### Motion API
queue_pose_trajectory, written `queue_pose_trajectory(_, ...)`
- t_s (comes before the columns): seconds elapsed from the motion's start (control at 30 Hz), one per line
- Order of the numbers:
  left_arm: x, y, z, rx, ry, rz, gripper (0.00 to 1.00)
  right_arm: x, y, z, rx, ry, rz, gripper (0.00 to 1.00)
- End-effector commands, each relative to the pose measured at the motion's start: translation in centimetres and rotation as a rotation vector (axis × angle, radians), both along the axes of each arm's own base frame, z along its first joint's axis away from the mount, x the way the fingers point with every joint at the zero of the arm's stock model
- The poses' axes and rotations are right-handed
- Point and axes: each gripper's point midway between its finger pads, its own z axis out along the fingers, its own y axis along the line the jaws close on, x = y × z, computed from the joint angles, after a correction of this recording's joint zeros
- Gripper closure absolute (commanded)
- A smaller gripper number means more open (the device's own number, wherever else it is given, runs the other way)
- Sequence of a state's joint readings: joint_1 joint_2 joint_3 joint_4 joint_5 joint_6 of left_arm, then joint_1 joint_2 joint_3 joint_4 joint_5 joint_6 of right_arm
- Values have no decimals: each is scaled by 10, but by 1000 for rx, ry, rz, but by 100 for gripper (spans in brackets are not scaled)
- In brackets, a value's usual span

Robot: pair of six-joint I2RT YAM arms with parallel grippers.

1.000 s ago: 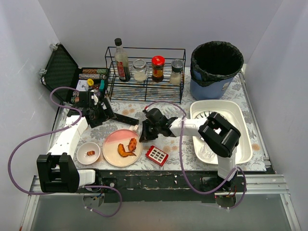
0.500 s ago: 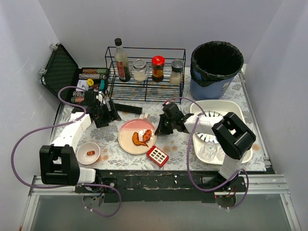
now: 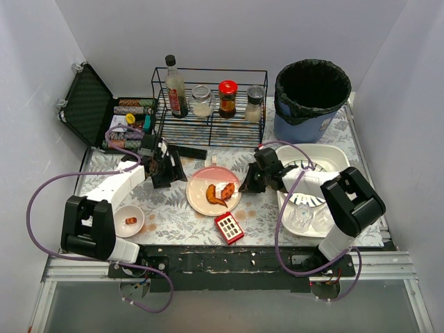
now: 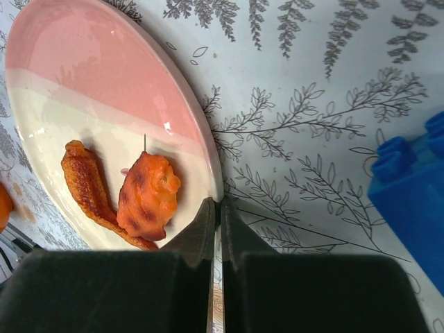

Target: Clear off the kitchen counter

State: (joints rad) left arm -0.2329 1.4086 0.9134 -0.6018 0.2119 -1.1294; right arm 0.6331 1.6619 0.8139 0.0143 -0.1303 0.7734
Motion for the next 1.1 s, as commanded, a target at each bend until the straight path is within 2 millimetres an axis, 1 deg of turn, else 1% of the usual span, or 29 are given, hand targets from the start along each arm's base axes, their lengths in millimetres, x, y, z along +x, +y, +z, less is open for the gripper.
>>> queue_pose_trajectory(0.0,2,6,-12,31,4,36,33,5,-12,2,1,-36,-5,99)
queue_pose_trajectory(0.1,-1,3,-18,16,14,33,33,3,-9,3,27,-40,12,99)
queue_pose_trajectory(0.23,-3,-10,-20,-44,6,21,33,-1,-4,3,63,-32,37,99)
queue_pose_trajectory(0.37,-7,-18,-31,-65,31,20,35,-2,-2,1,82,-24,45,99)
queue_pose_trajectory(0.53,-8,-26,-34,-110,22,18,43,-3,2,3,98,-22,58,99)
queue_pose_trajectory(0.63,-11,-26,-43,-102,44,20,46,-3,3,4,109,-18,65,99)
queue_pose_trajectory(0.77,-12,-26,-49,-106,43,30,49,-5,6,5,128,-15,74,99)
queue_pose_trajectory(1.07,-17,-30,-60,-129,60,50,63,-9,12,3,163,6,106,99)
